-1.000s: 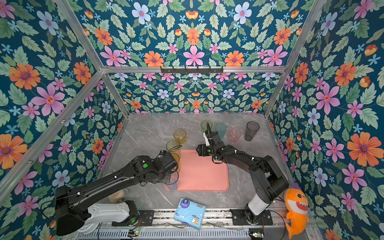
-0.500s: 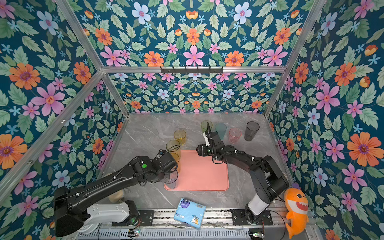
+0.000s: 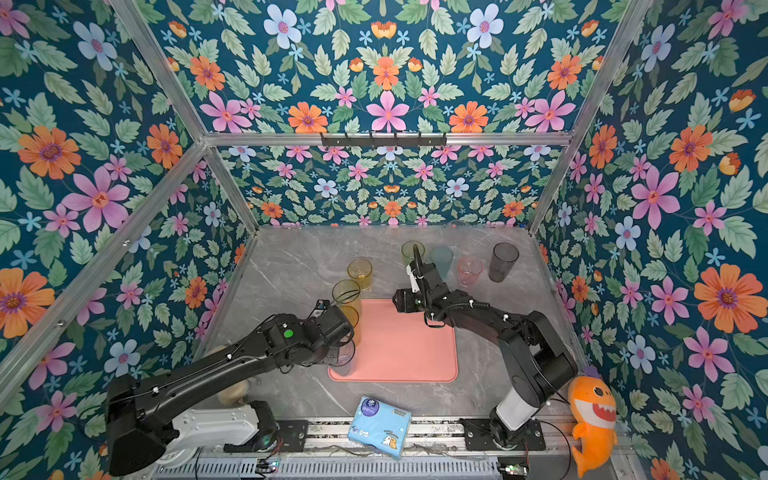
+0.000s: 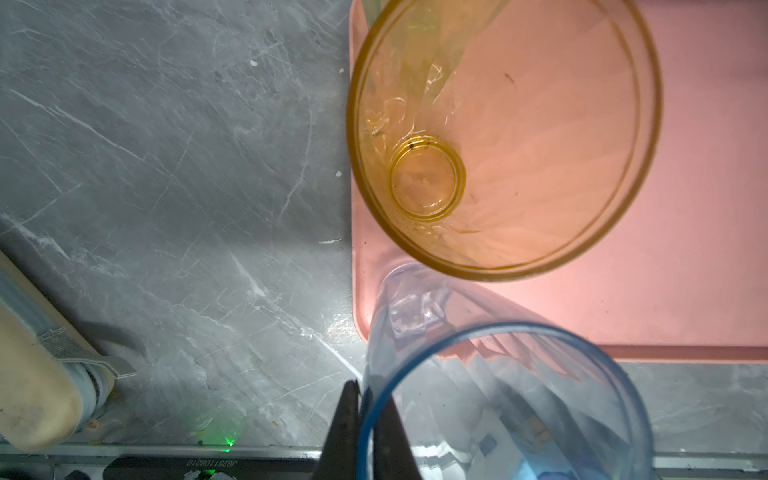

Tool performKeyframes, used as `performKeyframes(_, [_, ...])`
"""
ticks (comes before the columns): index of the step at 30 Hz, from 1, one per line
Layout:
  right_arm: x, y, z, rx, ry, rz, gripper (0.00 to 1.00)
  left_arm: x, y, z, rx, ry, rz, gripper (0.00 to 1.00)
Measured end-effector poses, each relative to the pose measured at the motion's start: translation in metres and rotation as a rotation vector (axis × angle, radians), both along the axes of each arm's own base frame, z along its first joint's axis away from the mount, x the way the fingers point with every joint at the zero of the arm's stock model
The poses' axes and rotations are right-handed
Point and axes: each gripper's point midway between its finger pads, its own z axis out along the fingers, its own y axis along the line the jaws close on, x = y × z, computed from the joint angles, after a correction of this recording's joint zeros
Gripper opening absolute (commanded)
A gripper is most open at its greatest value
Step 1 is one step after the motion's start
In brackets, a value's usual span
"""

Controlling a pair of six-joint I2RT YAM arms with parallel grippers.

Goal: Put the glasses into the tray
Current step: 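Lower the blue cup onto the tray beside the yellow cup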

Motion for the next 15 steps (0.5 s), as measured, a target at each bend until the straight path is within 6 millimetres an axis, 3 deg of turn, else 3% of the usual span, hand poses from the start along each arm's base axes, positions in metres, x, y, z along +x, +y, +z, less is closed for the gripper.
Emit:
performKeyframes(7, [0.0002, 0.0001, 0.0009, -0.001, 0.001, 0.0, 0.76, -0.0013, -0.0006, -0.0084, -0.022, 0.008, 0.013, 0.02])
performKeyframes(15, [0.0008, 0.0006, 0.0003, -0.002, 0.003, 0.0, 0.76, -0.0013, -0.0018, -0.01, -0.026, 0.014, 0.016, 0.16])
